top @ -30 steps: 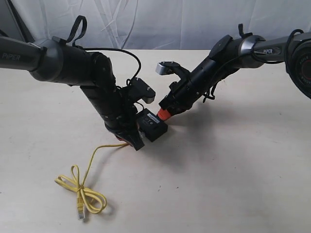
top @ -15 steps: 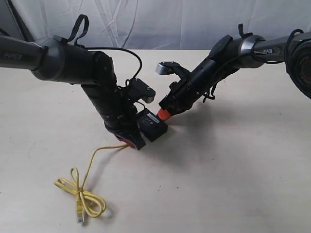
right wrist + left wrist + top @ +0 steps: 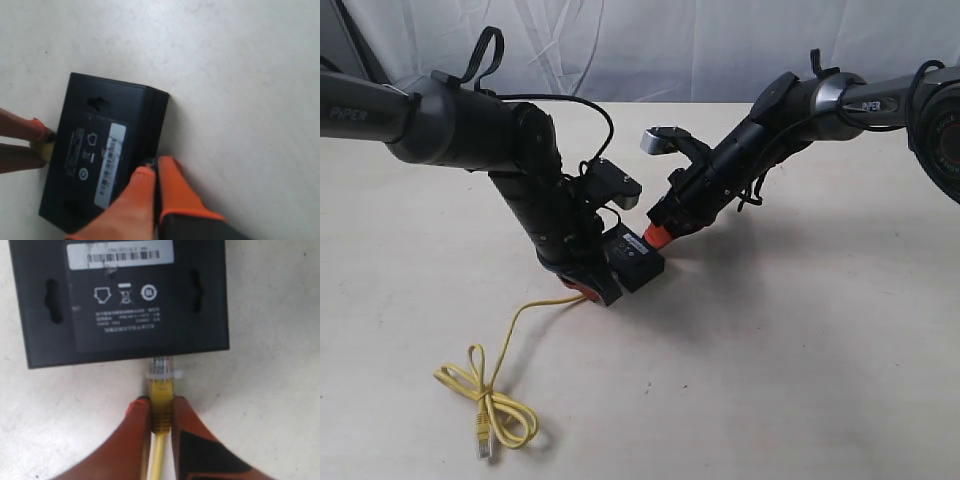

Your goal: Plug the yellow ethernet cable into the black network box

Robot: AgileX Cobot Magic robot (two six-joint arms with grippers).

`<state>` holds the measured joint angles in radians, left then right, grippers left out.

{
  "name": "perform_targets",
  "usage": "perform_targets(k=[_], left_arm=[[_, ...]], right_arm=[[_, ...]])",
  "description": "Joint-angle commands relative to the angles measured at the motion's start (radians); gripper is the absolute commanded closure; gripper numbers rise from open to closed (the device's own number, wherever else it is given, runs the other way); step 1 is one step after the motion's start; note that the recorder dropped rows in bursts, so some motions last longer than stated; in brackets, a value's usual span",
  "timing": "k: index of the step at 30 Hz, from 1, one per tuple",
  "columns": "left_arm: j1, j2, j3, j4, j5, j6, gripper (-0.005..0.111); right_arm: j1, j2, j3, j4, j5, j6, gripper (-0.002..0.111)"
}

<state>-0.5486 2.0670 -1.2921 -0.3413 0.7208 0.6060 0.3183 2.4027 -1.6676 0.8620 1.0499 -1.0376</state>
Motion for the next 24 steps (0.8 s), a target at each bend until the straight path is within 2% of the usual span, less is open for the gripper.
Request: perform_targets(k=[1, 24], left_arm=[[-0.002, 0.002, -0.005, -0.002, -0.007, -0.004, 0.107], [-0.002, 0.002, -0.005, -0.002, -0.018, -0.004, 0.107]], right_arm=[[0.009, 0.016, 0.006, -0.060, 0.018, -0.005, 0.109], [0.009, 0.016, 0.006, -0.080, 0.017, -0.005, 0.109]])
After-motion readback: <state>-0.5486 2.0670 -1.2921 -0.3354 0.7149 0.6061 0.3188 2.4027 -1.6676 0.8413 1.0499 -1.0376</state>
